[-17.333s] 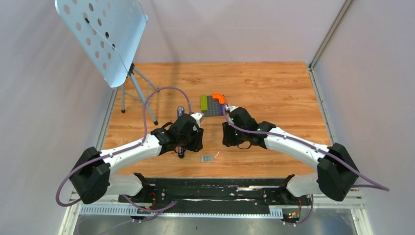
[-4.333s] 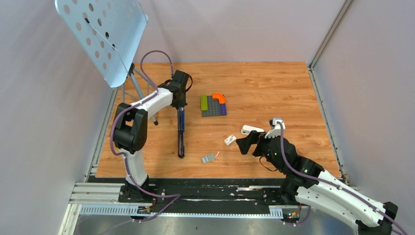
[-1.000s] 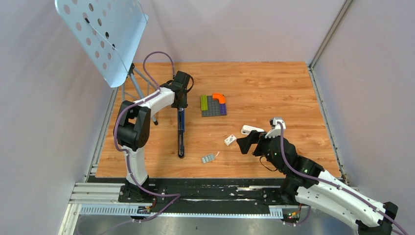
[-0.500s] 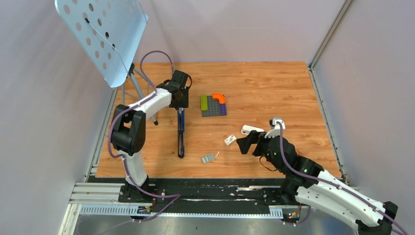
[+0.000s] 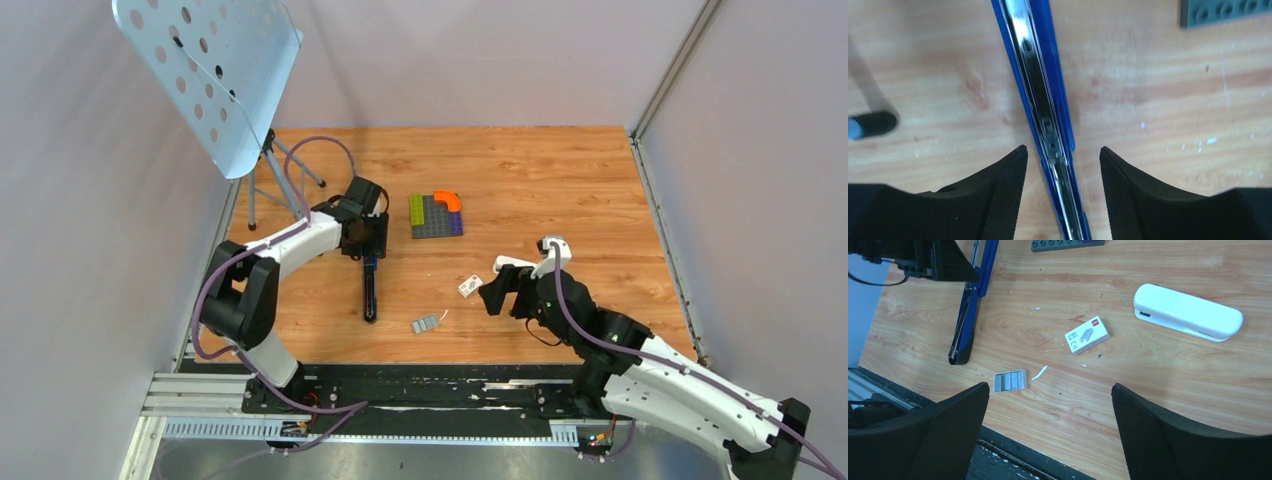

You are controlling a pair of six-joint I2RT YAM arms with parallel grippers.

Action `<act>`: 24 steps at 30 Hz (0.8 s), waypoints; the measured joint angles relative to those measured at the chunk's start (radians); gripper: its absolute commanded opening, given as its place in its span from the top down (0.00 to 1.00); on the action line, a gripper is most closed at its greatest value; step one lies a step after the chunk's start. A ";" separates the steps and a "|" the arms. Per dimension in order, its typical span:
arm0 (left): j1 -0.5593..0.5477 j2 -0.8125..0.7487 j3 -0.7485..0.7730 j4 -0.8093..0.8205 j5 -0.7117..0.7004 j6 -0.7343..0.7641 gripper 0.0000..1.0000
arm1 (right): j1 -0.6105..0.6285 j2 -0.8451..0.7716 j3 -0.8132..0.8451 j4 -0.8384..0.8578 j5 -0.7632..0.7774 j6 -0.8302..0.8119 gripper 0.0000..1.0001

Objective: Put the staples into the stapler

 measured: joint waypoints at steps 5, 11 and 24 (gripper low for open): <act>-0.019 -0.110 -0.133 0.013 0.028 -0.013 0.43 | 0.000 0.066 0.000 0.017 -0.031 0.003 0.14; -0.019 -0.205 -0.235 0.051 0.090 -0.041 0.45 | 0.008 0.238 0.008 0.069 -0.106 0.016 0.26; -0.019 -0.227 -0.357 0.191 0.248 -0.106 0.52 | 0.224 0.552 0.146 0.309 -0.029 -0.050 0.34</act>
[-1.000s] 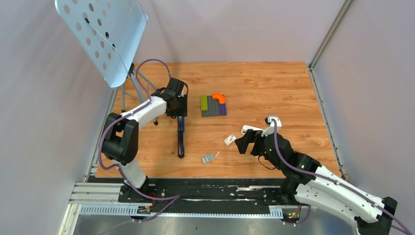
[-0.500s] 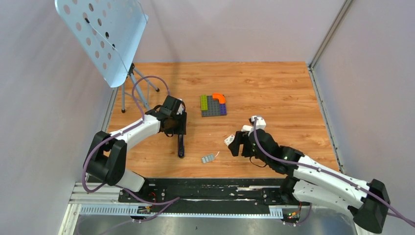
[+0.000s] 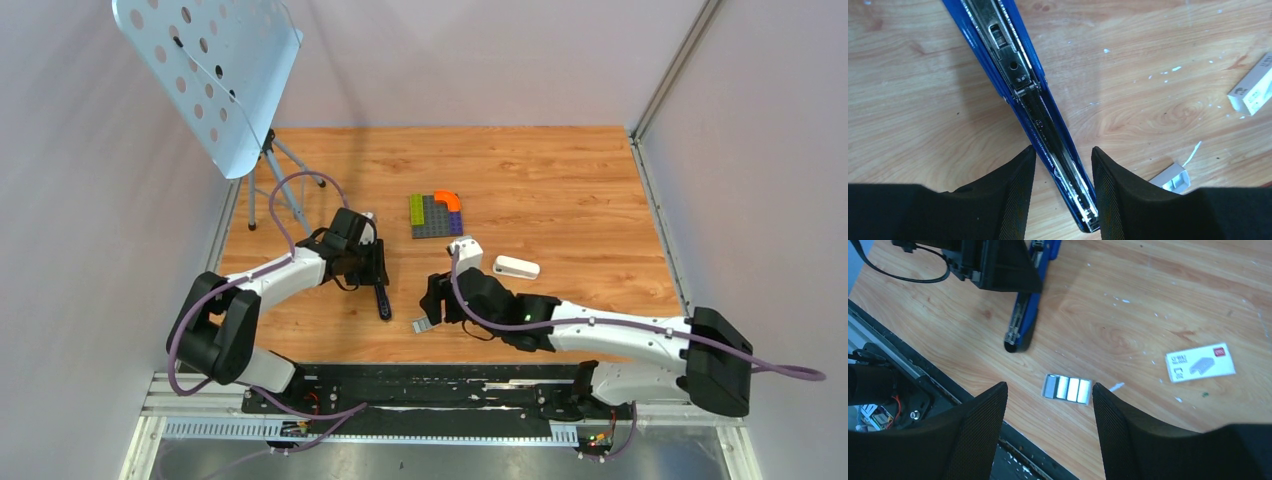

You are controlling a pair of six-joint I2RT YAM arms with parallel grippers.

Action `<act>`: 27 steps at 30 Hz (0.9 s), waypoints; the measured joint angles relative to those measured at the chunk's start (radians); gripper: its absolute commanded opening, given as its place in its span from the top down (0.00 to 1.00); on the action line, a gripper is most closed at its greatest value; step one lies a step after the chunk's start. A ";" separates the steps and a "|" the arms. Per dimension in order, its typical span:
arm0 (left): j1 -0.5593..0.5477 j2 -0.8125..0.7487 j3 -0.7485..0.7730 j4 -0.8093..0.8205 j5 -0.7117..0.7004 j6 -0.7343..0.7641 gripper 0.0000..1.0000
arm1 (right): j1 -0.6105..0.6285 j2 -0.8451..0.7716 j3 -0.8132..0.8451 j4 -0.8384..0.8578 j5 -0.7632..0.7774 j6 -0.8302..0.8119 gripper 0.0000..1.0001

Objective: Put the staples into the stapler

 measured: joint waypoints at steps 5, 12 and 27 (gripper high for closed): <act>0.000 -0.003 0.005 0.017 0.006 -0.012 0.51 | 0.032 0.095 0.018 0.097 0.031 -0.044 0.36; 0.002 -0.039 0.136 -0.040 -0.106 -0.005 0.53 | 0.071 0.232 0.091 0.176 0.085 -0.088 0.37; 0.042 0.098 0.298 -0.052 -0.308 0.033 0.73 | 0.138 0.547 0.234 0.238 0.130 -0.117 0.43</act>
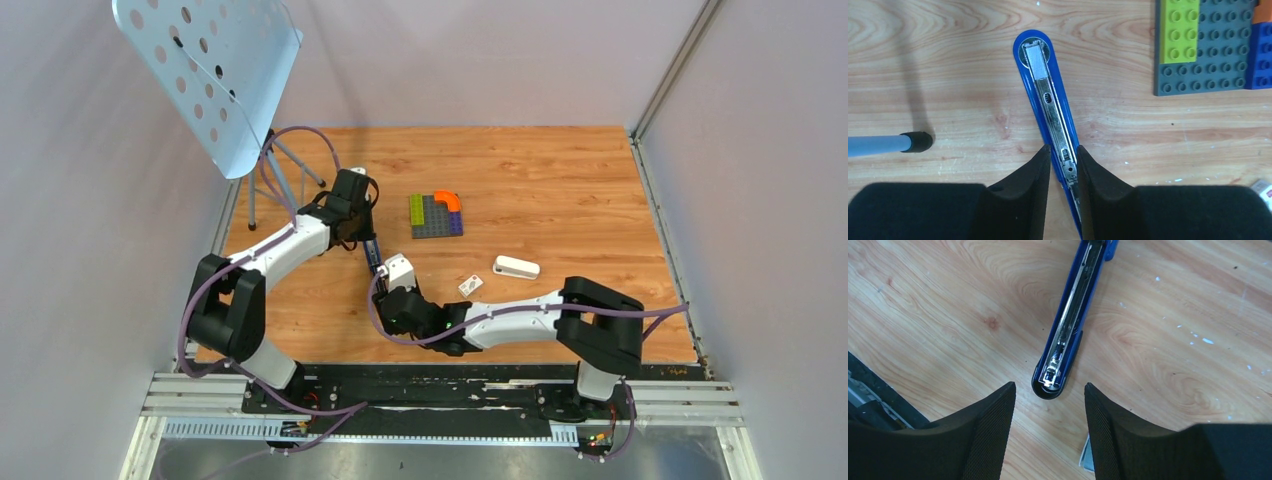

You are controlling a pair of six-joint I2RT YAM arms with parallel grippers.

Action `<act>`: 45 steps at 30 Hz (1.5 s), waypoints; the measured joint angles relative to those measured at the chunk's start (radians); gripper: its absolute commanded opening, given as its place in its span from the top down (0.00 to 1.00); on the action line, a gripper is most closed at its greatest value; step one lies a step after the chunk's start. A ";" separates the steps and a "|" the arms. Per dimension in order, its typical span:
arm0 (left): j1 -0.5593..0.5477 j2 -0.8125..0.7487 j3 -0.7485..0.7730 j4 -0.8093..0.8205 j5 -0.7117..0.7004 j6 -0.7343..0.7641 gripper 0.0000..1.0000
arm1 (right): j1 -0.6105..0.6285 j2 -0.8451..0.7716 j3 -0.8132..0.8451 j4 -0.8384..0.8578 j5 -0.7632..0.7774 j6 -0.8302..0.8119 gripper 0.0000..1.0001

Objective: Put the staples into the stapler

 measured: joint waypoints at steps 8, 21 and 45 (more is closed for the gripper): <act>0.002 0.054 0.000 0.025 -0.006 0.015 0.76 | 0.008 0.101 0.063 -0.002 0.000 0.000 0.44; 0.006 0.087 0.026 0.039 0.006 0.017 0.79 | 0.010 0.182 0.099 -0.042 0.018 0.004 0.63; 0.072 0.093 0.008 0.048 -0.058 0.033 0.84 | 0.011 0.050 0.037 -0.082 0.061 0.000 0.95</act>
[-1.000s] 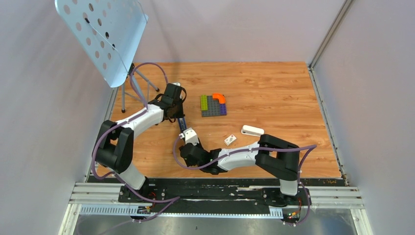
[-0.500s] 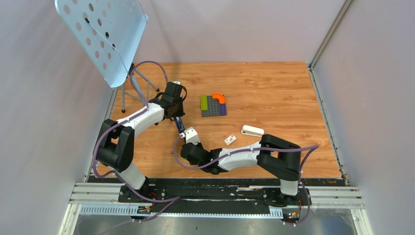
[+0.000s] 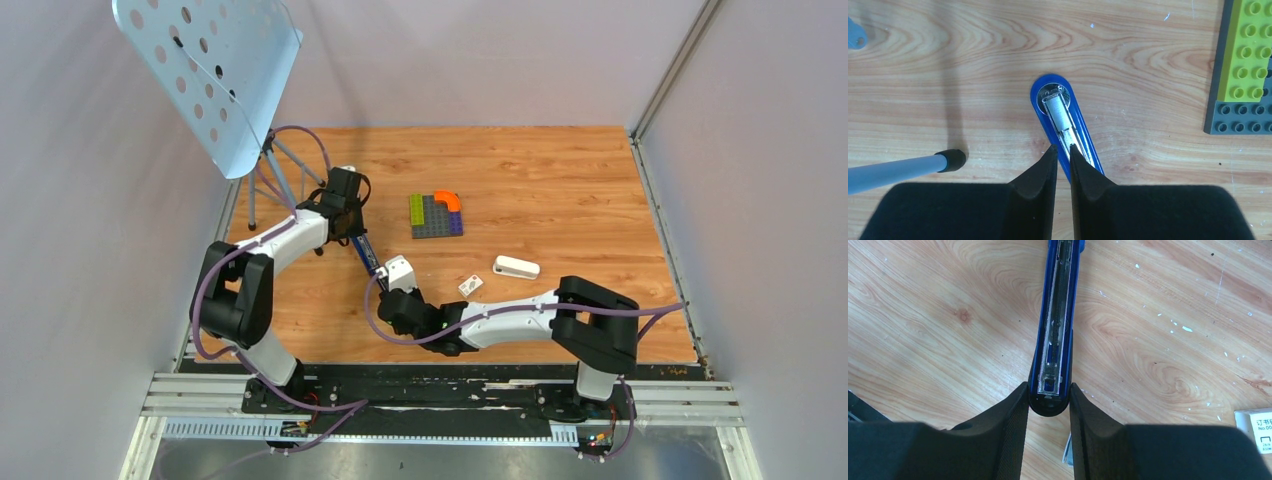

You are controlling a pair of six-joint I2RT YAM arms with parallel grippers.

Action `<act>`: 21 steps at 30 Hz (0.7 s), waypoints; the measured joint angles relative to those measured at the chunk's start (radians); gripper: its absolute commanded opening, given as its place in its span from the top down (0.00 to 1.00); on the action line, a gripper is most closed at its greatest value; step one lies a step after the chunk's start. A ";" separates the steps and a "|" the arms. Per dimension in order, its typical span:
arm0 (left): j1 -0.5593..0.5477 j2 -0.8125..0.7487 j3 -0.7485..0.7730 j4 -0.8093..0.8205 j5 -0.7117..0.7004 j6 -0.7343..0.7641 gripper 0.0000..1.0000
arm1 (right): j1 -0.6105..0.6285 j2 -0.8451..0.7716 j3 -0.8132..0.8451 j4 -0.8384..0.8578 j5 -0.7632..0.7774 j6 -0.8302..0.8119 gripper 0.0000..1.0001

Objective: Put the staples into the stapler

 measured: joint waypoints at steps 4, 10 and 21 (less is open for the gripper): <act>0.001 0.021 -0.006 0.017 0.000 0.000 0.84 | 0.000 -0.014 -0.006 -0.007 0.000 0.000 0.97; 0.001 0.046 -0.018 0.029 0.000 0.000 0.85 | 0.000 -0.042 -0.012 -0.023 0.002 -0.001 0.99; 0.002 0.055 -0.020 0.053 0.002 0.003 0.82 | 0.000 -0.066 -0.013 -0.041 0.010 -0.005 1.00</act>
